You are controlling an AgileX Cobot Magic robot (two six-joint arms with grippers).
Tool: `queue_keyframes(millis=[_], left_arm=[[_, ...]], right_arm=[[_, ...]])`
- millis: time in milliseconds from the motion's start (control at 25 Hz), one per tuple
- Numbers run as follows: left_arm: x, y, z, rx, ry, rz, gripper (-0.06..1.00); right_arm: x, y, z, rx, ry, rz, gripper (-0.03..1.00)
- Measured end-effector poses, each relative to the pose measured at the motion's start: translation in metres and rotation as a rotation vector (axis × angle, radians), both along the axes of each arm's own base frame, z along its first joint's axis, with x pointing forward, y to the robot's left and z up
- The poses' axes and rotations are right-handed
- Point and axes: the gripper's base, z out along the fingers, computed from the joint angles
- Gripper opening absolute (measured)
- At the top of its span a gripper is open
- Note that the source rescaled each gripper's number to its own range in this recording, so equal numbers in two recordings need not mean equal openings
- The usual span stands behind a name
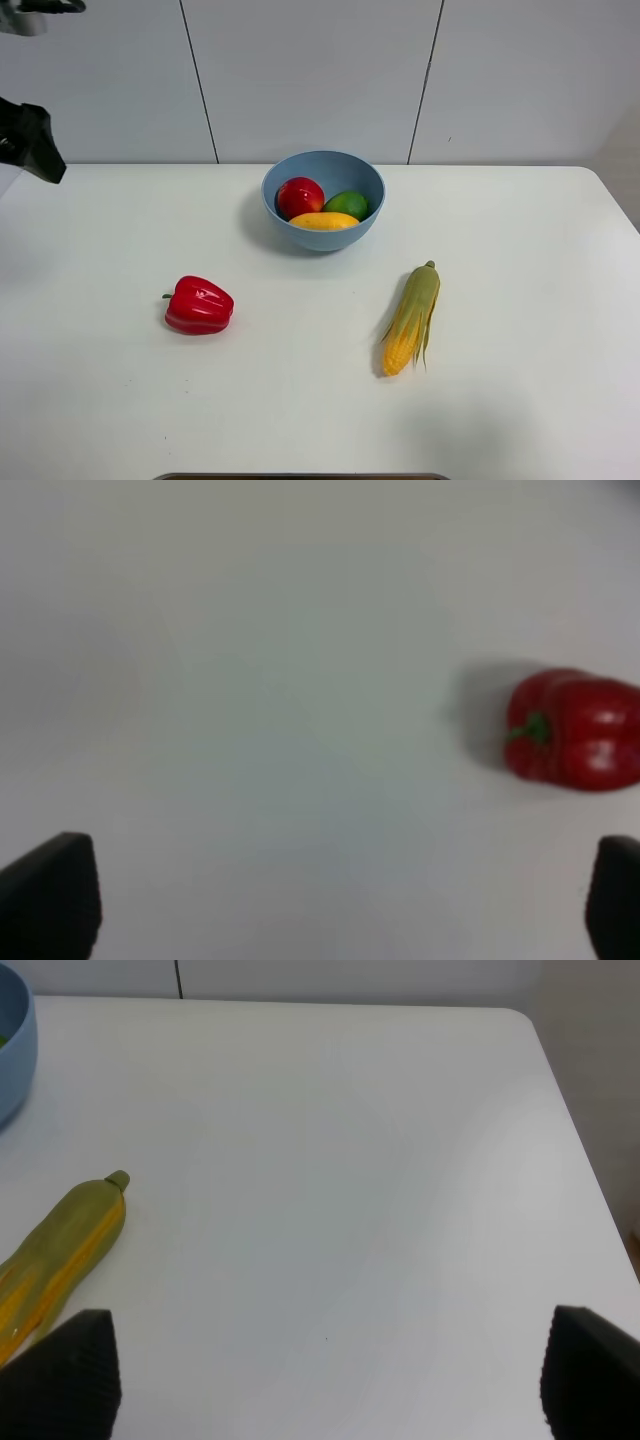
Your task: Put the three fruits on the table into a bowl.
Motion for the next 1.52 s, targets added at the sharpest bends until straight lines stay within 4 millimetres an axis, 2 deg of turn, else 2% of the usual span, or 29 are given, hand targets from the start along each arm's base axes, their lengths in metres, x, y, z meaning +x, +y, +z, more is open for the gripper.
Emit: queue_keyframes(millis=[360,480,760,880,1040,1280,1400,1520], left_arm=[[-0.088,0.018,0.001,-0.015,-0.070,0.043,0.98],[-0.110,0.023,0.004,-0.001,-0.125,0.048,0.98],[-0.156,0.033,-0.010,-0.002,-0.208,0.075,0.98],[-0.179,0.039,-0.022,-0.015,-0.250,0.127,0.98],[-0.206,0.046,-0.047,-0.038,-0.353,0.228,0.98],[-0.231,0.043,-0.092,-0.091,-0.522,0.309,0.98],[-0.244,0.042,-0.101,-0.100,-0.550,0.319,0.98],[-0.247,0.041,-0.103,-0.099,-0.537,0.316,0.98]], right_arm=[[0.000,0.000,0.000,0.000,0.000,0.000,0.51],[0.000,0.000,0.000,0.000,0.000,0.000,0.51],[0.000,0.000,0.000,0.000,0.000,0.000,0.51],[0.000,0.000,0.000,0.000,0.000,0.000,0.51],[0.000,0.000,0.000,0.000,0.000,0.000,0.51],[0.000,0.000,0.000,0.000,0.000,0.000,0.51],[0.000,0.000,0.000,0.000,0.000,0.000,0.51],[0.000,0.000,0.000,0.000,0.000,0.000,0.51]])
